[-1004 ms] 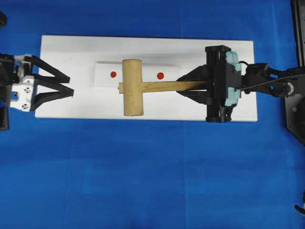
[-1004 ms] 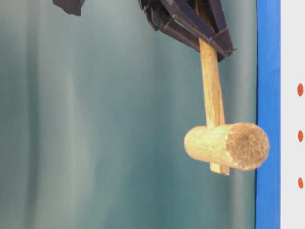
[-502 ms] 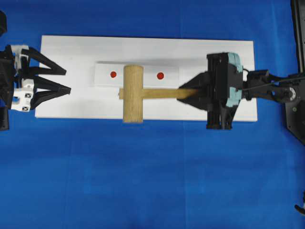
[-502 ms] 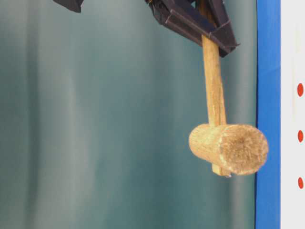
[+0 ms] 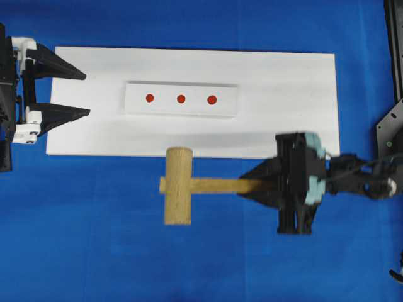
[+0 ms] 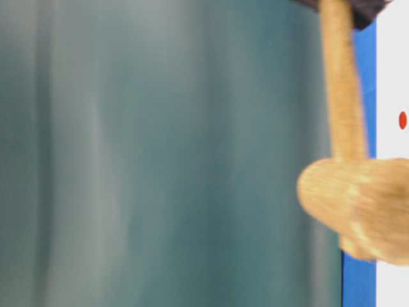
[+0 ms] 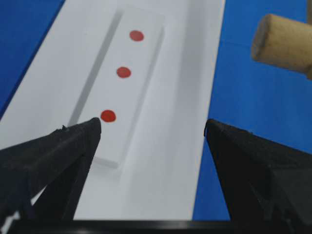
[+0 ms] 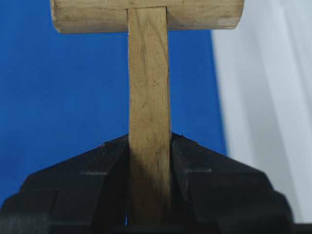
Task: Hit the mark with a hammer.
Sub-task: 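Release the head and carry the mallet off the board with right gripper, then lower the mallet onto the blue table and open the right gripper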
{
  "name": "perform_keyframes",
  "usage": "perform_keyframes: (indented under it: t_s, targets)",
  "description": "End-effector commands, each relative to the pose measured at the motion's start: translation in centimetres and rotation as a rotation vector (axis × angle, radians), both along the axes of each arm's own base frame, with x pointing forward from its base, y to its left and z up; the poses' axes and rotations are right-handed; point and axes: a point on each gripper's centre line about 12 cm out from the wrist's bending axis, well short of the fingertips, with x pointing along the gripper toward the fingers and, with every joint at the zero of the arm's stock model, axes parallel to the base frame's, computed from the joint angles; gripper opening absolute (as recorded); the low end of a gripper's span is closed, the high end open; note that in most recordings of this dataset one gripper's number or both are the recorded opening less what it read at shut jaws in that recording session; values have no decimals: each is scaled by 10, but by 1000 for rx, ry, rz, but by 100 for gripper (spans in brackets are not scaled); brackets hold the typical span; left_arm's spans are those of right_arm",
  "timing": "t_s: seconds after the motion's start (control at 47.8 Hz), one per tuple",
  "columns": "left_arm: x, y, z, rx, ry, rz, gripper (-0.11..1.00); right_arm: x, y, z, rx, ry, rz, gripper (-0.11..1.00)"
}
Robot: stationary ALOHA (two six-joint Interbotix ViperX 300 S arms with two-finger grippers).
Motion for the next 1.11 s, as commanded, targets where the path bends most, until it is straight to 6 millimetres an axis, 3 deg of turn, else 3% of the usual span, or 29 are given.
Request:
perform_keyframes:
  t_s: [0.0,0.126,0.377,0.795,1.088]
  targets:
    - [2,1,5,7,-19,3,83,7,15,11,22,-37,-12,9]
    - [1,1,3,8,-14,2,83,14,33,5,32,-18,5,9]
    - [1,1,2,5,-13,3,83,35,44,0,11,-14,11,9]
    - [-1,1,5,14,-35,1,83,82,34,-7,-28,-27,-24,9]
    - [-8,0,11,22,-73,0,83,95,31,-18,-31,0,-15,9]
